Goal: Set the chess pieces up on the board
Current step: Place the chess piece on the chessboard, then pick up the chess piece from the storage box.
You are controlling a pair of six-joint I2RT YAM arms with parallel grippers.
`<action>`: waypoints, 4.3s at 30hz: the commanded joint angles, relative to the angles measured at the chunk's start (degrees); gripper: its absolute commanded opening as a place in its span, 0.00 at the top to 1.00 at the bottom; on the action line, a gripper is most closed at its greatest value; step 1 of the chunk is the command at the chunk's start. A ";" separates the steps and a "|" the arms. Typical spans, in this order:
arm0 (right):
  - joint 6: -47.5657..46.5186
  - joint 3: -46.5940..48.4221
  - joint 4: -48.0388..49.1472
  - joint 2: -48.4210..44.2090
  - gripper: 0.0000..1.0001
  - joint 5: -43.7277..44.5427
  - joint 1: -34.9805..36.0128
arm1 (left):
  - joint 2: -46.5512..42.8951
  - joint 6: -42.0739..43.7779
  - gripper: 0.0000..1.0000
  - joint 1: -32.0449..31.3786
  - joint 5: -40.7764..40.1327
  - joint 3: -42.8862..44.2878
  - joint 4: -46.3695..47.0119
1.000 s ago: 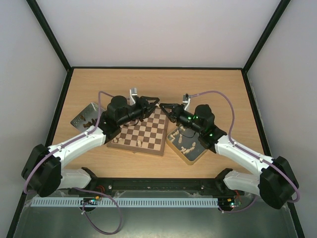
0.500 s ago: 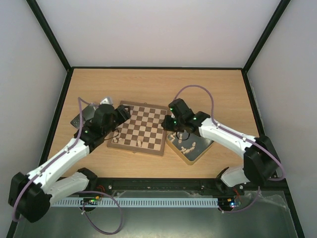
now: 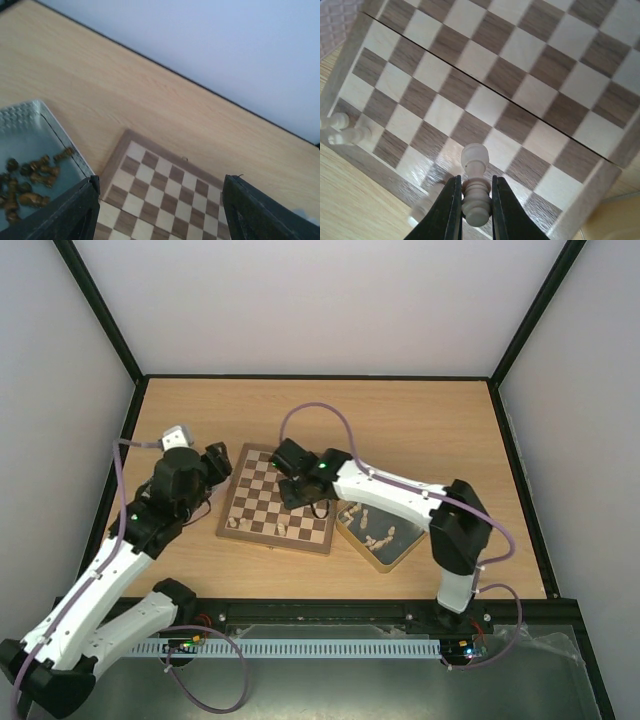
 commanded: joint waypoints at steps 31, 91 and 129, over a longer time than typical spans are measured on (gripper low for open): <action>-11.15 30.99 -23.36 25.67 0.91 6.34 12.28 | -12.66 6.47 0.27 0.59 -17.36 14.12 -10.50; 11.16 -42.64 24.16 -21.11 0.64 -3.72 -21.12 | 9.01 8.35 0.18 0.24 27.81 1.74 10.22; 7.47 -39.08 16.69 -20.09 0.82 2.81 -14.38 | 9.07 9.92 0.19 0.06 25.87 1.98 9.19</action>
